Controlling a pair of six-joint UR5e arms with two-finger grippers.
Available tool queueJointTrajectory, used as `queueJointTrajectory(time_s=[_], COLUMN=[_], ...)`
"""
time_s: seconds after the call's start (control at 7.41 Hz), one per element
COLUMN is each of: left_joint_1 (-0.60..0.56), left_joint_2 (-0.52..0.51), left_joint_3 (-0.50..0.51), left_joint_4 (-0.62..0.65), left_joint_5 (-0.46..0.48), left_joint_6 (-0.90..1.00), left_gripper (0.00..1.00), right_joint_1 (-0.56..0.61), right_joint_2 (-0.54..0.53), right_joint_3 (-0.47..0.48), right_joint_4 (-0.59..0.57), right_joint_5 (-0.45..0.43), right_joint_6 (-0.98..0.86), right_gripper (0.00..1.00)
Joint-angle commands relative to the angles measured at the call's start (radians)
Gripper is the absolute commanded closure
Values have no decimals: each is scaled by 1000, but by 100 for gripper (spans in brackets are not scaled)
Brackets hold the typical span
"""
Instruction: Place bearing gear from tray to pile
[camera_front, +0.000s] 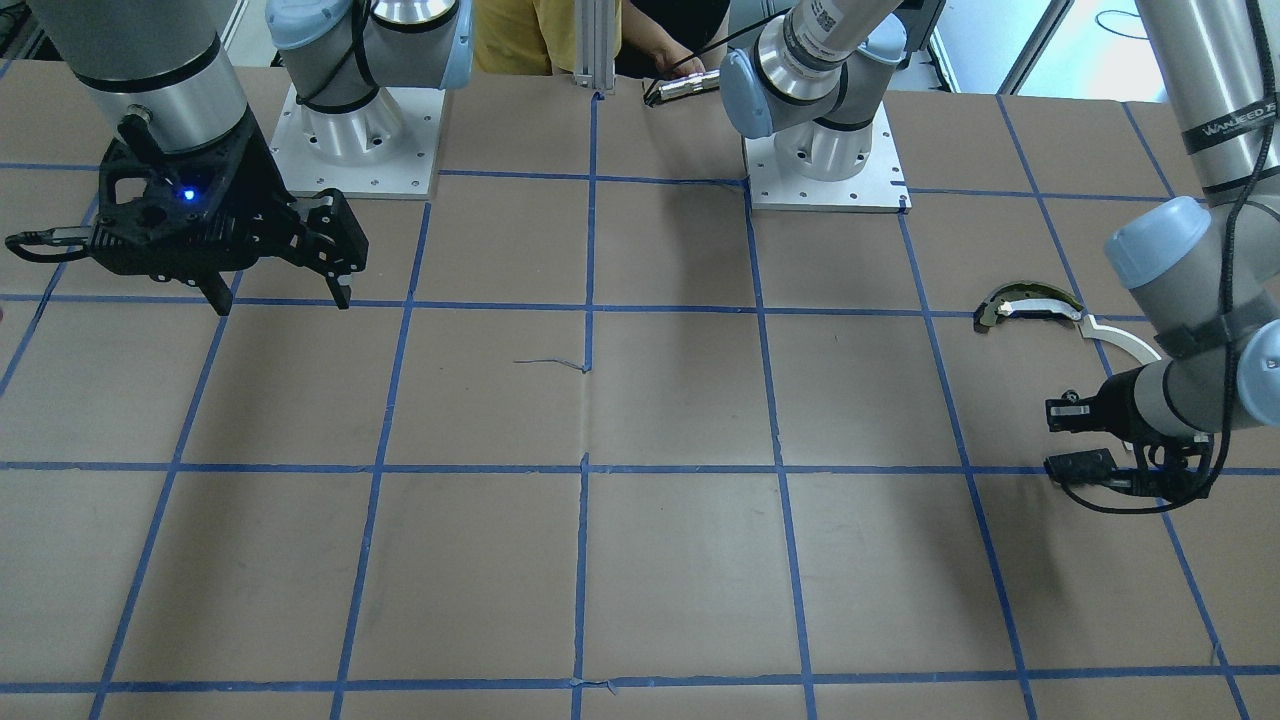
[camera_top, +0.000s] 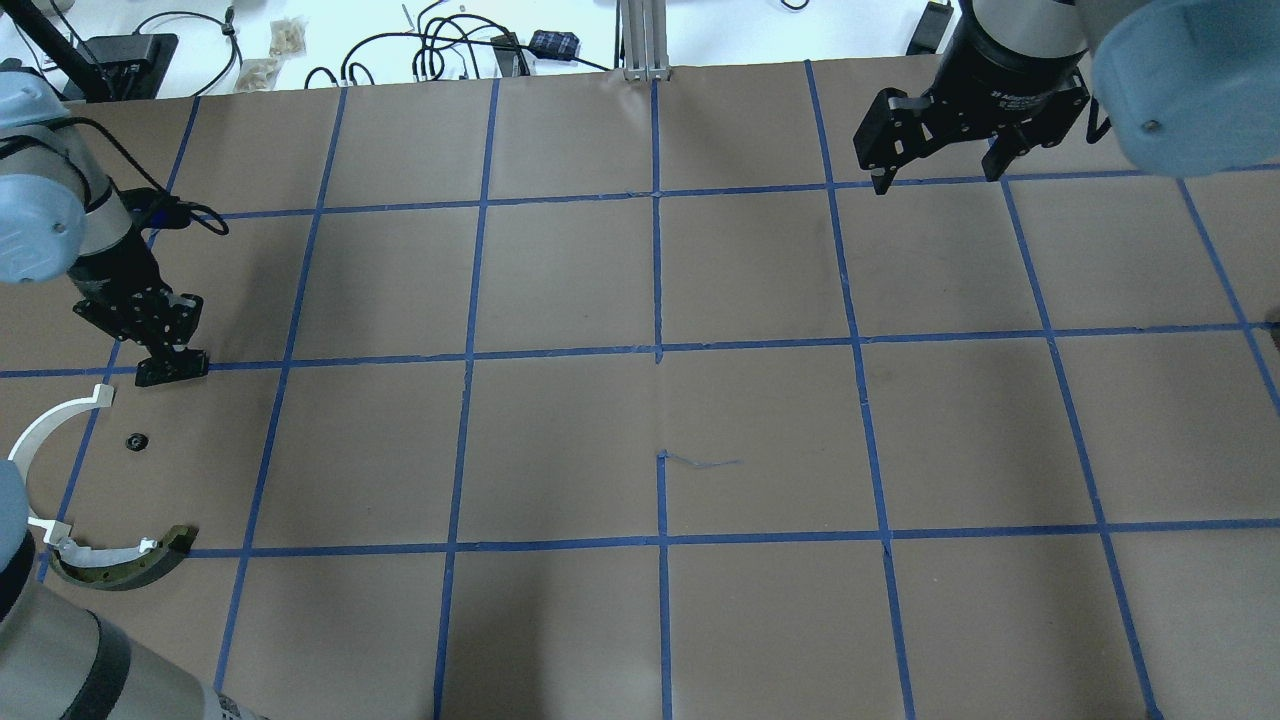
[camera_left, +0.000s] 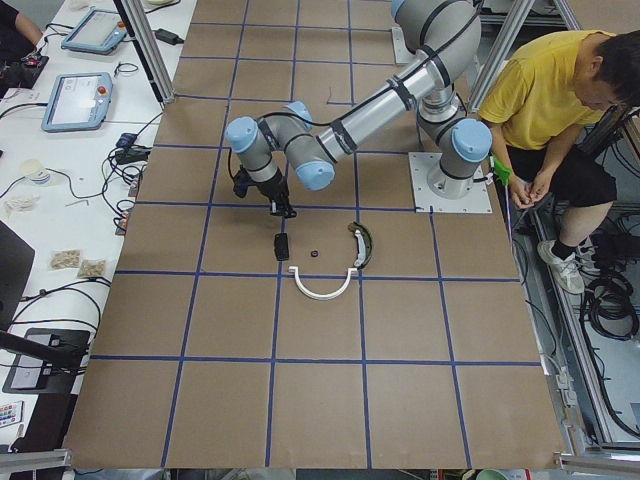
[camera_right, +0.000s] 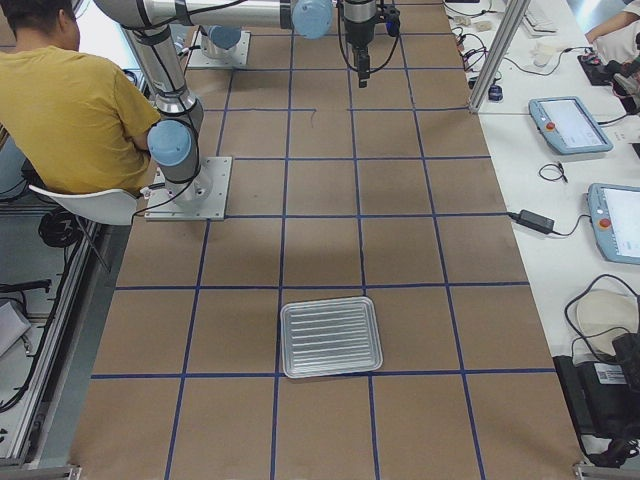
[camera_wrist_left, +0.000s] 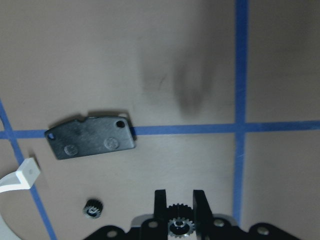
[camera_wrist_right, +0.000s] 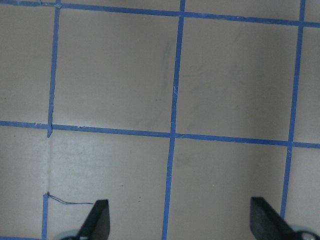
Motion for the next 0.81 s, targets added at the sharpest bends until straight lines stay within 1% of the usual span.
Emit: queueJointTrajectory(time_s=[0.0,0.67], left_joint_1=[77,129], left_joint_2=[-15,-60], left_joint_3=[-35,-53], left_joint_4=[19,36], left_joint_5=[-3,3], left_joint_6=[34,51], left_gripper=[100,100], right_joint_1=[0,0], right_joint_2=[0,2], right_joint_3=[0,0], right_joint_4=[0,0], right_joint_5=[0,-2], right_joint_6=[0,-1], right_gripper=[0,0])
